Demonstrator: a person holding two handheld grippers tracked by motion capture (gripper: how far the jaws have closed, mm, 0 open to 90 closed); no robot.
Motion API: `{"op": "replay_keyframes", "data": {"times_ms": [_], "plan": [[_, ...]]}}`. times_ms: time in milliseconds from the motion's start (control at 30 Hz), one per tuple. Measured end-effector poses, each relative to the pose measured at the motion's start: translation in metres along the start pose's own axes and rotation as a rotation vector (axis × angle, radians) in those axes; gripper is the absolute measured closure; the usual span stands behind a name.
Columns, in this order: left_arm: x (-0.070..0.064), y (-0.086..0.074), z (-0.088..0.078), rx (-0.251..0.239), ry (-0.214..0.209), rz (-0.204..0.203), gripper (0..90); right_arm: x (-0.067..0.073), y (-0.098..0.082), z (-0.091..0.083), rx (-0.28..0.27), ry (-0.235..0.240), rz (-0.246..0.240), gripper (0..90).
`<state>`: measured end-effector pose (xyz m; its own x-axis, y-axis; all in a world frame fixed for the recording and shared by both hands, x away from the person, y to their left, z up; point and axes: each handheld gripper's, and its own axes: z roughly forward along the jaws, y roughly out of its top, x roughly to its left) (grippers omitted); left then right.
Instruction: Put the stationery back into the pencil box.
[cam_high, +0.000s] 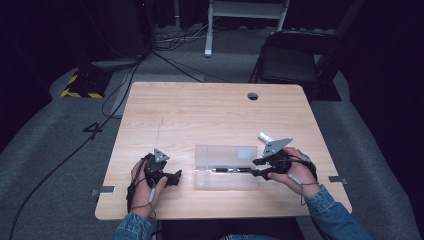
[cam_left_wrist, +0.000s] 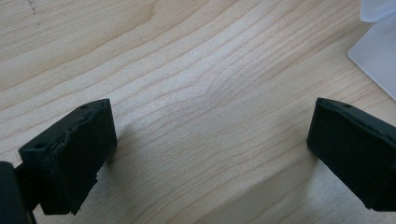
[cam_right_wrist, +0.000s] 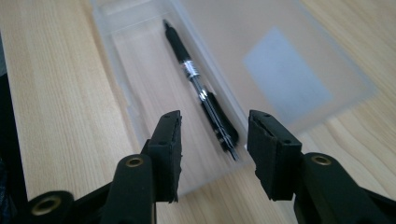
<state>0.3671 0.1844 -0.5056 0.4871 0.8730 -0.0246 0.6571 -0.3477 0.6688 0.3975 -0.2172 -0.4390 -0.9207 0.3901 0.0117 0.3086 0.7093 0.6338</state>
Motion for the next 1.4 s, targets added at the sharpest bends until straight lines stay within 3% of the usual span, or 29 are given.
{"op": "replay_keyframes", "data": {"times_ms": [233, 433, 633, 767, 933, 1067, 1400], "plan": [[0.000, 0.000, 0.000, 0.000, 0.000, 0.000, 1.8, -0.015, -0.019, -0.030, -0.026, -0.071, 0.089, 54.5], [0.000, 0.000, 0.000, 0.000, 0.000, 0.000, 1.8, -0.024, -0.030, -0.042, -0.017, -0.101, 0.161, 52.0], [0.000, 0.000, 0.000, 0.000, 0.000, -0.001, 1.8, -0.033, -0.038, -0.049, 0.007, -0.128, 0.241, 50.4], [0.000, 0.000, 0.000, 0.000, 0.000, -0.001, 1.8, -0.039, -0.042, -0.051, 0.035, -0.178, 0.262, 50.6], [0.000, 0.000, 0.000, 0.000, 0.000, 0.000, 1.8, -0.049, -0.051, -0.055, 0.038, -0.224, 0.304, 48.7], [0.000, 0.000, 0.000, 0.000, 0.001, -0.001, 1.8, -0.055, -0.056, -0.058, 0.034, -0.233, 0.341, 48.5], [0.000, 0.000, 0.000, 0.000, 0.000, 0.000, 1.8, -0.072, -0.076, -0.063, 0.043, -0.332, 0.438, 44.7]]}}
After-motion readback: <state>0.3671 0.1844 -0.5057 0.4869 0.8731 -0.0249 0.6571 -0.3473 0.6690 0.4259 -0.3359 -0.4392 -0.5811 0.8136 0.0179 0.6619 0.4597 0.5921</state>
